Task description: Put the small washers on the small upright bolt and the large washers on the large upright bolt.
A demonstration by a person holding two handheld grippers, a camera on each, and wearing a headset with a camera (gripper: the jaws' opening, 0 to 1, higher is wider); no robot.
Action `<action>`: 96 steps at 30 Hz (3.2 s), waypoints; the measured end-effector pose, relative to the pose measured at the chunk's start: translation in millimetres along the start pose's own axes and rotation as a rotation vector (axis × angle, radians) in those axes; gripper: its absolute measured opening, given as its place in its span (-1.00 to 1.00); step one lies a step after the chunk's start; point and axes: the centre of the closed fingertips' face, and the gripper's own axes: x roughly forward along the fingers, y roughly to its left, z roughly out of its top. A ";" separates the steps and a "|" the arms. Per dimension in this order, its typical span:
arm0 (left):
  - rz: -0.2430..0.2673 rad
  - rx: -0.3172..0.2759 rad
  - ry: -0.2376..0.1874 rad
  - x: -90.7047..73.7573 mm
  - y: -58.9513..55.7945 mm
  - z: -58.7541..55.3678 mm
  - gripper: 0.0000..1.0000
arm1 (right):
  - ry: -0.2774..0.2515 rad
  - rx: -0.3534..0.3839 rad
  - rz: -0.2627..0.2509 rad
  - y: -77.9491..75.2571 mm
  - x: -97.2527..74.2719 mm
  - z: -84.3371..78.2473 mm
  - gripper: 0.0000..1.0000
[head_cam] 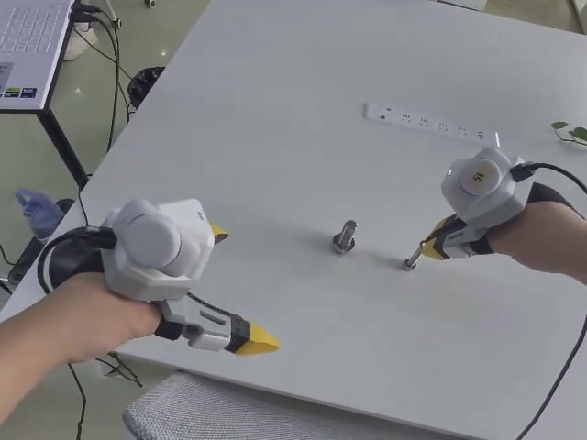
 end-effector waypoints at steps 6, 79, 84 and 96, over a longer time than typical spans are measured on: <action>-0.014 0.000 -0.009 1.6 -2.0 2.1 0.99 | 0.014 -0.008 0.006 -0.1 3.2 -0.7 -0.76; -0.006 -0.052 0.033 7.0 10.1 -12.5 0.78 | 0.084 -0.042 0.043 4.4 49.9 -11.9 -0.75; -0.007 -0.053 0.029 6.9 10.3 -10.9 0.78 | 0.080 -0.038 0.043 3.1 50.7 -11.3 -0.75; -0.019 -0.047 0.038 10.8 6.6 -10.9 0.75 | 0.077 -0.048 0.045 4.8 51.1 -12.1 -0.74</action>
